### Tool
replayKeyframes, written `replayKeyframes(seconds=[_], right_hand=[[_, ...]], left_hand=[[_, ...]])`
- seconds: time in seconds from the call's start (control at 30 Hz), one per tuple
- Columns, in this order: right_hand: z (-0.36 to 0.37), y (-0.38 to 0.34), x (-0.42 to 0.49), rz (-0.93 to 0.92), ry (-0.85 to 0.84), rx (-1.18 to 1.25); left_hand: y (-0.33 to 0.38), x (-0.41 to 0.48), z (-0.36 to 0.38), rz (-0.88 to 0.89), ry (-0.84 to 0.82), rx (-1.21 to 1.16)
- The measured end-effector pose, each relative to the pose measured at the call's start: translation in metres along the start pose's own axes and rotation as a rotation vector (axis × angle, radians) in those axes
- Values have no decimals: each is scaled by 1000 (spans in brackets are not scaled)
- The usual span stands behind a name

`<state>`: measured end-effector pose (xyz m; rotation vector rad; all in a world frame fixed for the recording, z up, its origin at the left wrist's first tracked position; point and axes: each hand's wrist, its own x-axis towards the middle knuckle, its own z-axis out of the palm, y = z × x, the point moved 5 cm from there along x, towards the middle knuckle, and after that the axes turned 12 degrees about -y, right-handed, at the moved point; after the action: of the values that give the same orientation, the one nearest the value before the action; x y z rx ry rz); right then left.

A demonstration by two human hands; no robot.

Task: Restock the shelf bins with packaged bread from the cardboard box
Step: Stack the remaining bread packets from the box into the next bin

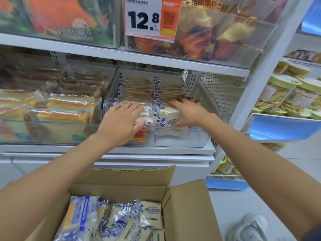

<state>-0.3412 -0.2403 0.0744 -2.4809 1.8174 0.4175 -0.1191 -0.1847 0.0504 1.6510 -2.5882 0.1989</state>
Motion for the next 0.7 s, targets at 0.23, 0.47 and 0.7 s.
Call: replayKeyframes(seconds=[0.23,0.47,0.7], right_hand=[[-3,3,2,24,-162,205],[-26,-48,-61,-147,452,445],[96,-143,-106,-251,203,534]], left_hand=[[2,-3,-6,2,-42,-44],[15,-38,-45,-55,267,-386],[16,-124,66,-230,-222,-658]])
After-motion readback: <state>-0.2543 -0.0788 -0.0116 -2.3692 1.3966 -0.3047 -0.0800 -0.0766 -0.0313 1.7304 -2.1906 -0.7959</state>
